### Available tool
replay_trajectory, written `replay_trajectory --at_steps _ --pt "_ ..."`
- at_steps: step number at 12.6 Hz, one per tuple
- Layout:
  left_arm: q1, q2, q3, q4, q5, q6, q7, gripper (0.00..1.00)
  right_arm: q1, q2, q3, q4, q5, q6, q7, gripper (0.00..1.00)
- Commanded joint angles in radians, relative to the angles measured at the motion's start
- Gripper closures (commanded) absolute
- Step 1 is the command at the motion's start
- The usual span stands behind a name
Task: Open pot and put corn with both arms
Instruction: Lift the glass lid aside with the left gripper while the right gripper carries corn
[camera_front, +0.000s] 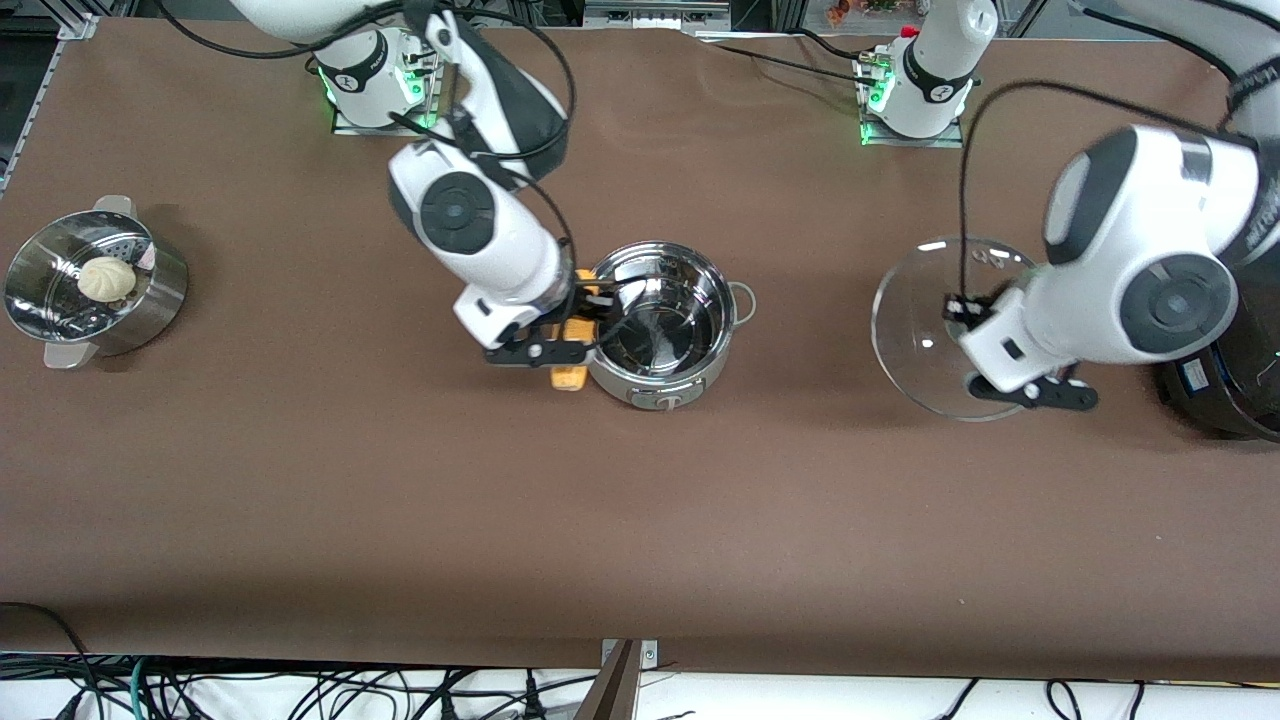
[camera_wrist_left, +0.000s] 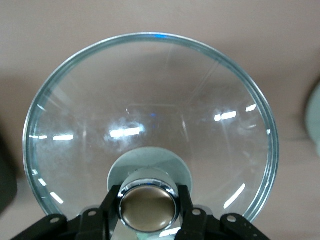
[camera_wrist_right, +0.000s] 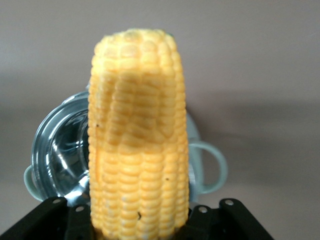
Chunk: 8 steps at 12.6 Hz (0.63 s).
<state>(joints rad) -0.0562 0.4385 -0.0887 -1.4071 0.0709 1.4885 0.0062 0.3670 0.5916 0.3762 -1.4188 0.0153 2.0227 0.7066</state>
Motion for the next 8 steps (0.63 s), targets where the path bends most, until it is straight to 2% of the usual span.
replay_trajectory --at_steps 1,3,4,5,6,7,8 --pt "0.070 -0.032 -0.017 -0.249 0.013 0.245 0.107 1.00 0.061 0.100 -0.003 0.066 -0.044 0.059 0.062 1.00" --pt "0.081 -0.032 -0.017 -0.424 0.013 0.456 0.107 1.00 0.095 0.157 -0.003 0.067 -0.084 0.123 0.103 1.00" --pt "0.087 -0.029 -0.016 -0.473 0.013 0.526 0.109 0.96 0.102 0.177 -0.005 0.067 -0.093 0.149 0.114 1.00" --pt "0.088 -0.026 -0.017 -0.509 0.013 0.574 0.107 0.78 0.105 0.189 -0.003 0.067 -0.095 0.163 0.116 1.00" --pt "0.088 -0.023 -0.017 -0.524 0.012 0.590 0.107 0.43 0.107 0.198 -0.003 0.067 -0.095 0.168 0.116 1.00" --pt "0.085 -0.032 -0.019 -0.521 0.012 0.584 0.107 0.00 0.112 0.203 -0.005 0.067 -0.097 0.168 0.116 0.96" --pt "0.085 -0.052 -0.020 -0.514 0.012 0.564 0.109 0.00 0.116 0.208 -0.006 0.067 -0.097 0.168 0.116 0.75"
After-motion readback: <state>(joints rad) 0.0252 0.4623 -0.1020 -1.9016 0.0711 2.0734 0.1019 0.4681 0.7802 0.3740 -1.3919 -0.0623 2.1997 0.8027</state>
